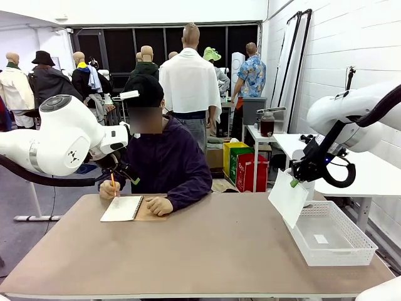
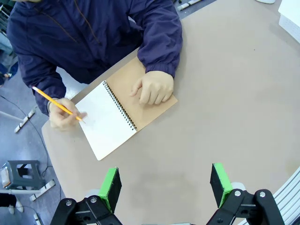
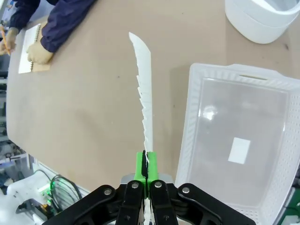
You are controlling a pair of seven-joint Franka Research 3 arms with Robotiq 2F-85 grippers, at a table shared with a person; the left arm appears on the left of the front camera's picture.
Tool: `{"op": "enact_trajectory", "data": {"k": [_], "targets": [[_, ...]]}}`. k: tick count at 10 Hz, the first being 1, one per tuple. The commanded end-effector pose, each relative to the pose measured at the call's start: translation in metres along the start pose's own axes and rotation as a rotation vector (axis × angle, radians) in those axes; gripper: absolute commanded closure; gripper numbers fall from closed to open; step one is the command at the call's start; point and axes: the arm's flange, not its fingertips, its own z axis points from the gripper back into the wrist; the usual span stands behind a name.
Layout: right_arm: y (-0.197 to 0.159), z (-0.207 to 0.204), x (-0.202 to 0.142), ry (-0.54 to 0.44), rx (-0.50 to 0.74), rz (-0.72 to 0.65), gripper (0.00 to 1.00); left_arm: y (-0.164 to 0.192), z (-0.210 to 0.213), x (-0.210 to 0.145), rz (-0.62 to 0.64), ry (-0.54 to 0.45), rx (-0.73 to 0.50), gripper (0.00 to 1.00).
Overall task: Sort the paper based on its condition.
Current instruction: If a person hands you a paper, place it in the Organizing basket , and if it's crumpled, put it in the Trash can.
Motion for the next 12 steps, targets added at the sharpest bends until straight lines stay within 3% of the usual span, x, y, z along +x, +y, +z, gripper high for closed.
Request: {"op": "enact_trajectory", "data": {"k": [1,12], "targets": [[0.001,0.000,0.000,-0.003,-0.005,-0.001,1.00,0.002,-0.001,0.002,0.003,0.003,-0.001,0.00],[-0.102,-0.028,-0.009,0.012,-0.074,-0.144,1.00,0.002,-0.001,0.002,0.003,0.003,-0.001,0.00]]}}
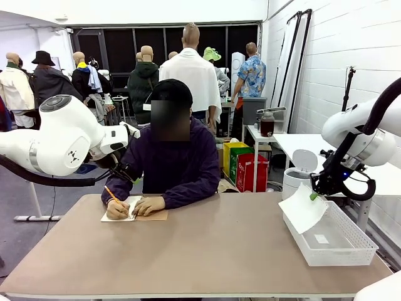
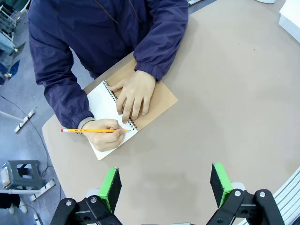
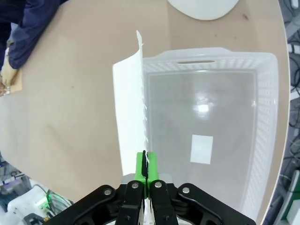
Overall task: Sort the paper based on its condition.
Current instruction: If a person hands you a paper, place it in the Organizing basket , and if it's crumpled, put it in the Trash can.
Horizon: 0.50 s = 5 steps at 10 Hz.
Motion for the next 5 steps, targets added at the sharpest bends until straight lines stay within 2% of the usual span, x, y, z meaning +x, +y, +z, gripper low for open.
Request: {"op": "enact_trajectory", "data": {"k": [1,5], "targets": [[-0.016,-0.007,-0.008,0.009,-0.038,-0.010,1.00,0.001,-0.001,0.002,0.003,0.003,-0.001,0.00],[-0.039,-0.018,-0.021,0.040,-0.073,-0.050,1.00,0.001,-0.001,0.002,0.003,0.003,-0.001,0.00]]}}
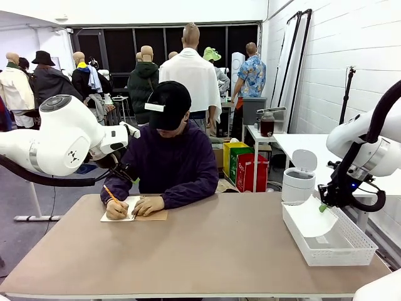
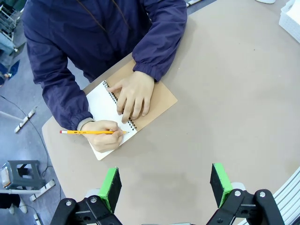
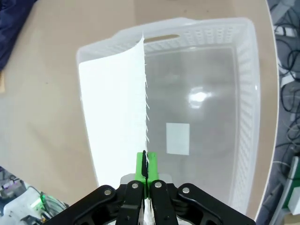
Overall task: Sort the paper based on its condition.
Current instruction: If a person hands you a paper, place it in the Organizing basket , and if it's crumpled, put it in the Trash can.
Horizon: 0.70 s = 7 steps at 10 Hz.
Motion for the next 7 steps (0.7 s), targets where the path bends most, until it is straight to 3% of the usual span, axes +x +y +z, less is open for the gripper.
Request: {"op": "enact_trajectory", "data": {"k": [1,7], "targets": [[-0.005,-0.009,-0.005,0.022,-0.041,-0.006,1.00,0.001,-0.001,0.002,0.003,0.003,-0.001,0.00],[0.000,-0.038,-0.013,0.108,-0.100,-0.020,1.00,0.001,-0.001,0.002,0.003,0.003,-0.001,0.00]]}}
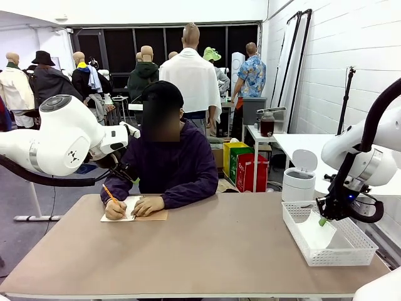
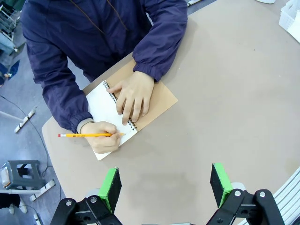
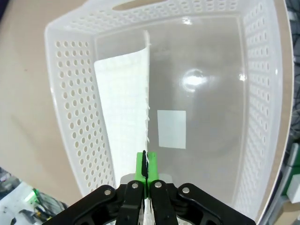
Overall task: Sort the paper based on its condition.
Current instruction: If a person hands you a paper, place it in the Organizing basket , and if it's crumpled, put it in the Trash can.
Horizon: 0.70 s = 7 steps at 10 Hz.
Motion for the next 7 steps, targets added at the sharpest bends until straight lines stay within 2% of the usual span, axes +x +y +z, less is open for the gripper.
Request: {"op": "enact_trajectory", "data": {"k": [1,5,6,7], "targets": [[0.007,-0.001,-0.003,0.036,-0.094,-0.011,0.89,0.001,-0.001,0.002,0.003,0.003,-0.001,0.00],[0.020,0.006,-0.003,0.081,-0.205,-0.012,0.10,0.001,-0.001,0.002,0.003,0.003,-0.001,0.00],[0.022,0.007,-0.004,0.095,-0.217,-0.018,0.00,0.001,-0.001,0.002,0.003,0.003,-0.001,0.00],[0.024,0.008,-0.004,0.102,-0.226,-0.018,0.00,0.001,-0.001,0.002,0.003,0.003,-0.001,0.00]]}}
